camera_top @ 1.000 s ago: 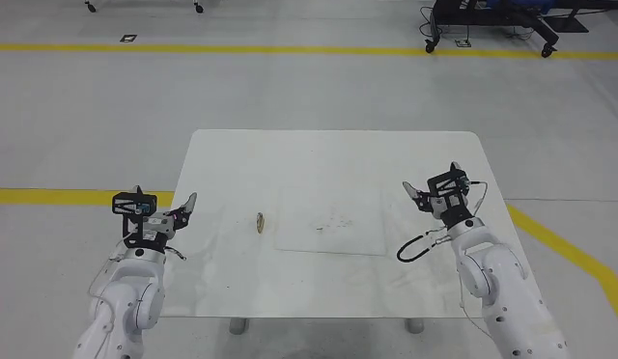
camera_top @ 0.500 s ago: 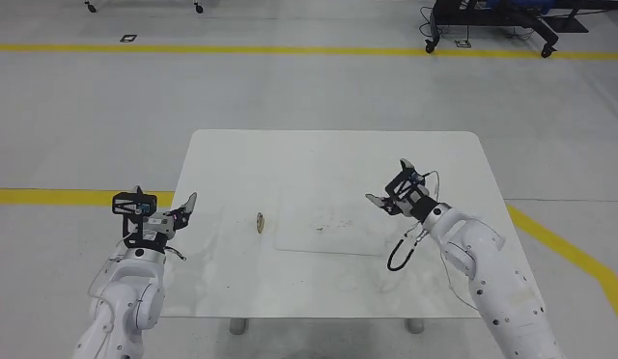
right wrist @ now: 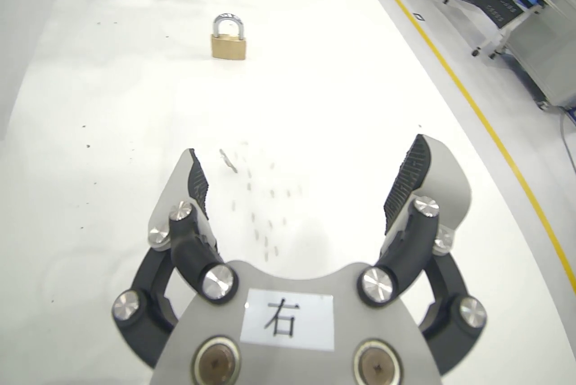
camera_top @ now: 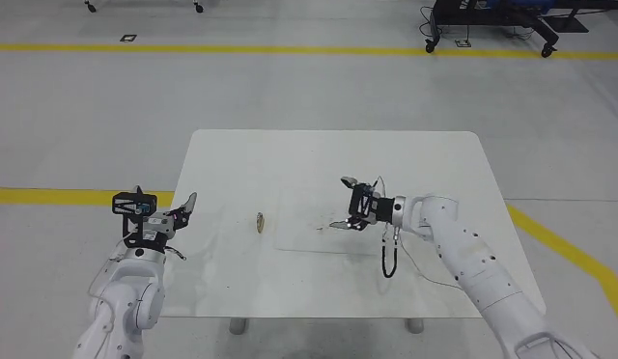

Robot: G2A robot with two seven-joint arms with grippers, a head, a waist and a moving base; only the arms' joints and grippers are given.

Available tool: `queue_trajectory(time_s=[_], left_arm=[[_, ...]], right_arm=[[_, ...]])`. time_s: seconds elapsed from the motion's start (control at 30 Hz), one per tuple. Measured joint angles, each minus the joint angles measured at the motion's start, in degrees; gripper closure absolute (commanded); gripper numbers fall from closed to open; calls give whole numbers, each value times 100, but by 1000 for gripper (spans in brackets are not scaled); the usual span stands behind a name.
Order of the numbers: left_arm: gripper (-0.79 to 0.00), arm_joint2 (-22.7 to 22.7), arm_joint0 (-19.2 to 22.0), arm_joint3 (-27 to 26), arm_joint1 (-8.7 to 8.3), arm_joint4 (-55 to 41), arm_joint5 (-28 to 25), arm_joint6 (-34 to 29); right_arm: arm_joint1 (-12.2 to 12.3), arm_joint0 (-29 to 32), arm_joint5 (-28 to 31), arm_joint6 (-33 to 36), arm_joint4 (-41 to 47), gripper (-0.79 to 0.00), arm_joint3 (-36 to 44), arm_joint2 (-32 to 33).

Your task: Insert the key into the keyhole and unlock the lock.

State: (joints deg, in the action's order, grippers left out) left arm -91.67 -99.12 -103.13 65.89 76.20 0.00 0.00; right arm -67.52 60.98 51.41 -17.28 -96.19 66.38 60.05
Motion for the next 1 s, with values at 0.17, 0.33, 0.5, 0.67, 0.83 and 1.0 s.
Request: queue_trajectory(time_s=[0.17, 0.33, 0.5, 0.67, 0.83, 1.0], left_arm=[[-785, 0, 0, 0, 0, 0, 0, 0], [-785, 0, 0, 0, 0, 0, 0, 0], [-785, 0, 0, 0, 0, 0, 0, 0], [-785, 0, 0, 0, 0, 0, 0, 0], [-785, 0, 0, 0, 0, 0, 0, 0], [-785, 0, 0, 0, 0, 0, 0, 0]], right_arm=[[-74, -411, 14, -353, -529, -357, -566, -480], [-187, -728, 75, -357, -852, -262, -960, -957], [-296, -970, 186, -710, -916, -132, -1245, -1319], [-379, -1141, 117, -972, -1112, -148, -1497, -1636], [-465, -1314, 105, -1075, -1271, -111, -1737, -1911], [-539, -1451, 42, -1168, -1353, 0, -1943, -2111]])
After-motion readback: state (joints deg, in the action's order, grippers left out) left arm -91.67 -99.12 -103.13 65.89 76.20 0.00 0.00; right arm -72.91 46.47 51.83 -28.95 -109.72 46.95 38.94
